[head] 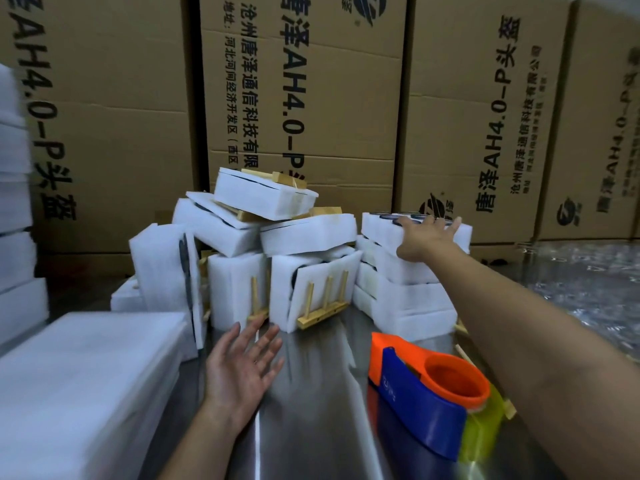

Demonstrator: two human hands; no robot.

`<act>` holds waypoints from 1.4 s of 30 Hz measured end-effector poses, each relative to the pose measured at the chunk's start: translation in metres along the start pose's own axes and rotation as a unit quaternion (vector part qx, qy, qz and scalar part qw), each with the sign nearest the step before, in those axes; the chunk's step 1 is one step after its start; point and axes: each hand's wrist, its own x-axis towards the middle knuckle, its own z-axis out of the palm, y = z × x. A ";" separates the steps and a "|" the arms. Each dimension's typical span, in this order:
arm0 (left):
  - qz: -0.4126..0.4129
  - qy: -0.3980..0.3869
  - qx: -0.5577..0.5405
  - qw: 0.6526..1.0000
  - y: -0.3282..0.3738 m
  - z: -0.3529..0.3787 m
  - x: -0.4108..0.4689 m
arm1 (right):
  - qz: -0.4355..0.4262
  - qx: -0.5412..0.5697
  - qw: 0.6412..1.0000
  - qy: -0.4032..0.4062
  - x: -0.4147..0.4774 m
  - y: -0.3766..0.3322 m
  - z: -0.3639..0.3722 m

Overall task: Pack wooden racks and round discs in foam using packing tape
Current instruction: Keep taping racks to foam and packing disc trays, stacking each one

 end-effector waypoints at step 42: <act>0.058 0.171 0.222 0.958 0.014 0.003 -0.017 | -0.429 0.171 0.885 -0.057 -0.301 -0.091 0.057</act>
